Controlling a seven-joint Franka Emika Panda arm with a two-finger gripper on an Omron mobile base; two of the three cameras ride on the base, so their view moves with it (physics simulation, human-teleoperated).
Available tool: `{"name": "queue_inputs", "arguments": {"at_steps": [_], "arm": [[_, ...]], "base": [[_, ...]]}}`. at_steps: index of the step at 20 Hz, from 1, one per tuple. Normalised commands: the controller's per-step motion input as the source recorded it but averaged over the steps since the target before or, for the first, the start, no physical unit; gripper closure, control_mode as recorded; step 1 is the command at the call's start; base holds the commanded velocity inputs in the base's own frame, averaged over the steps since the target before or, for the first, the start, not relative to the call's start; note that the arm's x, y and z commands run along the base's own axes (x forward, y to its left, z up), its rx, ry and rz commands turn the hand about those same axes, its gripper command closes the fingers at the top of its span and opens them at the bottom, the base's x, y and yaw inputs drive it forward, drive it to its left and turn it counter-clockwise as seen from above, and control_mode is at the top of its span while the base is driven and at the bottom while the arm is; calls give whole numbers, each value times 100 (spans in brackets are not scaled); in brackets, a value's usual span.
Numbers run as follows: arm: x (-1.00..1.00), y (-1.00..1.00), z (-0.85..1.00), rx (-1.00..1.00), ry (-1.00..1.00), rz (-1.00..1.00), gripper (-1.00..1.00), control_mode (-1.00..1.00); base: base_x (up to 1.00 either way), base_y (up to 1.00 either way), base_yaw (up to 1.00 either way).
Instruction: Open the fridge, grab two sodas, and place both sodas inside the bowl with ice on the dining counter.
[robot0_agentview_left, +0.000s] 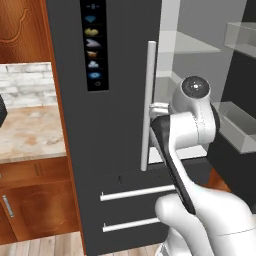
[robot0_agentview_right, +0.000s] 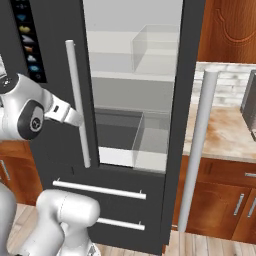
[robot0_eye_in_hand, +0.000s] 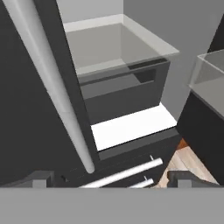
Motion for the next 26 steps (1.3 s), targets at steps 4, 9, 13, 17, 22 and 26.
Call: {"name": "queue_inputs", "arguments": {"at_steps": [4,9,13,17,22,26], "arm": [[41,50,26,0,-4,15,-100,-100],[54,0,7,1,0,13,-100,-100],[66,1,-1,0,0,9,-100,-100],[54,6,-5,0,0,4,-100,-100],[57,9,-12,0,0,1,-100,-100],[59,3,-15,0,0,0,-100,-100]], "base": [[0,0,0],[0,0,0],[0,0,0],[0,0,0],[0,0,0],[0,0,0]]}}
